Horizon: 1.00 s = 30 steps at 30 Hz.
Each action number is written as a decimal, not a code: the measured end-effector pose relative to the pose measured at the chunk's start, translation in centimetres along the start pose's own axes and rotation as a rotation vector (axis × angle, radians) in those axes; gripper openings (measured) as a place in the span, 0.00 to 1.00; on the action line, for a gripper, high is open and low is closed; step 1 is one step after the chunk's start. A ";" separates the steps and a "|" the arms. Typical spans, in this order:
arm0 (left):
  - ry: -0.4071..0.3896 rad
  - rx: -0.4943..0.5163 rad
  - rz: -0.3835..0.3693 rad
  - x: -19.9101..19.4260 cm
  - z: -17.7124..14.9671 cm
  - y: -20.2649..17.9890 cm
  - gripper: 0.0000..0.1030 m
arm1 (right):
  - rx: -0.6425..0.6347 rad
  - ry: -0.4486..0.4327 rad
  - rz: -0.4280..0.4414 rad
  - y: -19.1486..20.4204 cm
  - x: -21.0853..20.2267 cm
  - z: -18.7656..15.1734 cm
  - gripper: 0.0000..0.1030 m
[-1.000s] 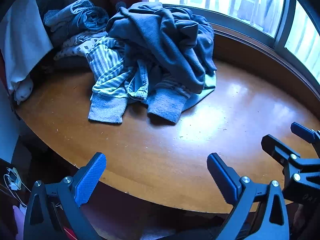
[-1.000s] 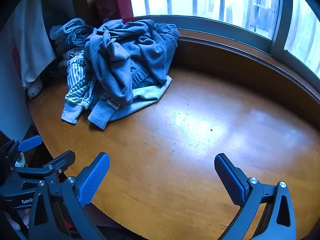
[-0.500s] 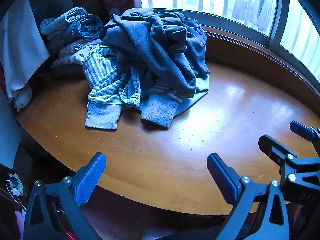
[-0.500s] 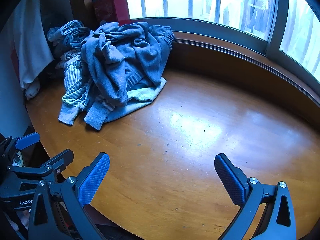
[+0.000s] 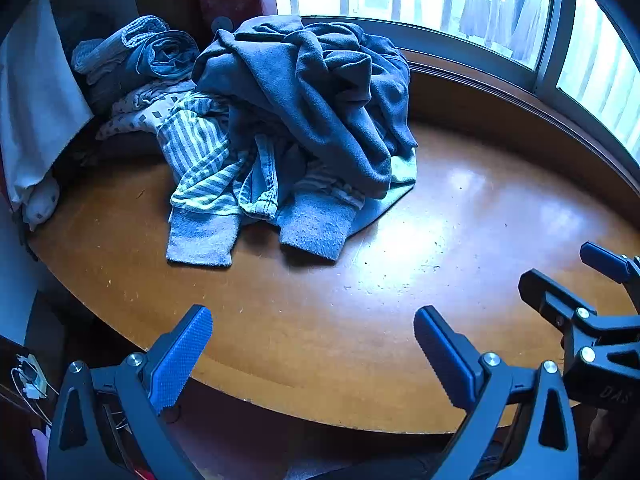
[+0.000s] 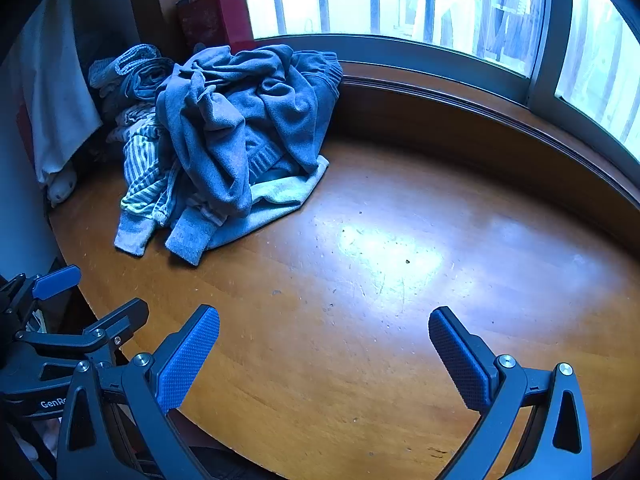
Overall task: Fold clothes
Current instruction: 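Move both open grippers toward the heap of grey-blue clothes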
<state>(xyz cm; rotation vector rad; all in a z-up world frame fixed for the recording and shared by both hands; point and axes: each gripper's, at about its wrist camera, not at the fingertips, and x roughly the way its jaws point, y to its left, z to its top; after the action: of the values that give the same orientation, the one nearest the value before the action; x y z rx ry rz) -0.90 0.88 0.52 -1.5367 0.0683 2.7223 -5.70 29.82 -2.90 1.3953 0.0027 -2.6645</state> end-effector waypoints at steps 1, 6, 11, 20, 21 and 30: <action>-0.004 0.000 0.001 0.1 0.1 0.0 1.00 | 0.001 0.001 0.000 0.0 0.1 0.0 1.00; -0.006 0.010 -0.004 0.5 0.4 0.2 1.00 | 0.007 0.010 -0.007 0.1 0.5 0.2 1.00; -0.007 0.017 -0.016 0.9 0.7 0.3 1.00 | 0.008 0.016 -0.018 0.4 0.9 0.5 1.00; -0.005 0.023 -0.029 1.9 1.6 0.9 1.00 | 0.015 0.029 -0.030 0.8 1.7 1.3 1.00; -0.005 0.022 -0.030 2.0 1.7 1.1 1.00 | 0.013 0.030 -0.031 1.0 1.8 1.4 1.00; -0.005 0.013 -0.040 3.0 2.7 2.5 1.00 | 0.000 0.037 -0.040 2.3 2.8 2.5 1.00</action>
<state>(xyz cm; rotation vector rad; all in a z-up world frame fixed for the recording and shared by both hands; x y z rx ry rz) -4.90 -1.51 -0.59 -1.5112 0.0543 2.6898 -9.06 27.09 -3.61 1.4593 0.0344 -2.6701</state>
